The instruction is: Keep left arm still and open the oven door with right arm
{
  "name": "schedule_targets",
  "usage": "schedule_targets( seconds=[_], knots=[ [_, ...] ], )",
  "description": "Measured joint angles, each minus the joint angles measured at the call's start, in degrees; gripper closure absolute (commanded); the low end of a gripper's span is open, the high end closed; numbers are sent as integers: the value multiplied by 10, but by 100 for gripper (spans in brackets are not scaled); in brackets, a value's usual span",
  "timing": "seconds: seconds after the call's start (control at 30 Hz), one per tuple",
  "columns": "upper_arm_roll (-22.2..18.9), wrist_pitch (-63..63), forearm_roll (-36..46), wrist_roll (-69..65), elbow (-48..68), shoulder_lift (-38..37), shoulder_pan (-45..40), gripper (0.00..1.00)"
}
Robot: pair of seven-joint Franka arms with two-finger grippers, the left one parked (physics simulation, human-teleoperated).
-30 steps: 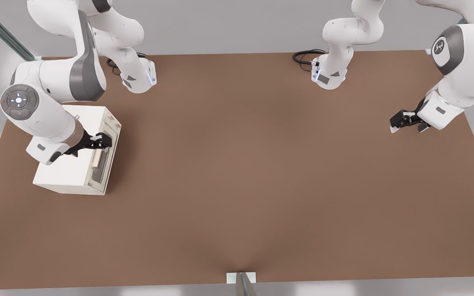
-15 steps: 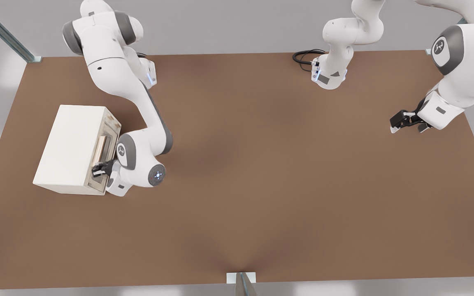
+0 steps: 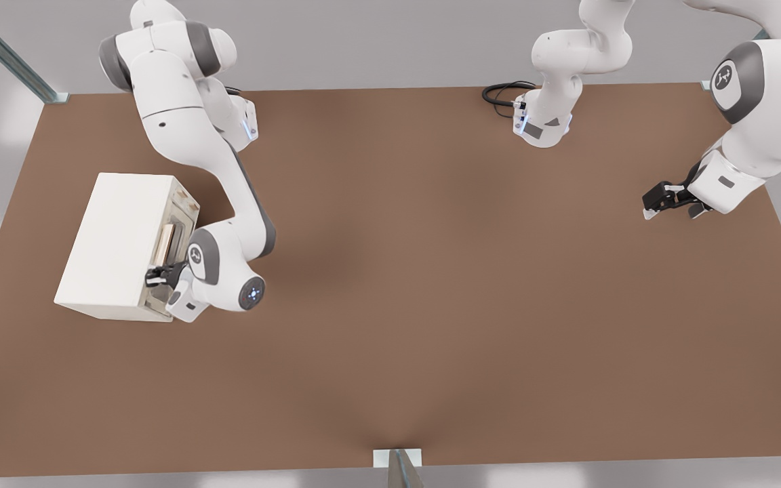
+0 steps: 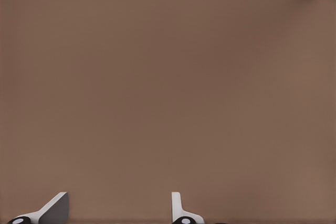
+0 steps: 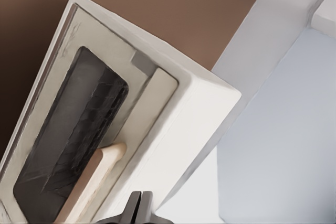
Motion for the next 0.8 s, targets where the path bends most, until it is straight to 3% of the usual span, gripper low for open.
schedule_targets(
  seconds=[0.17, 0.8],
  knots=[
    [-8, 37, -2, 29, -84, -49, 0, 100],
    [-11, 80, -1, 104, -123, -43, 2, 100]
  ],
)
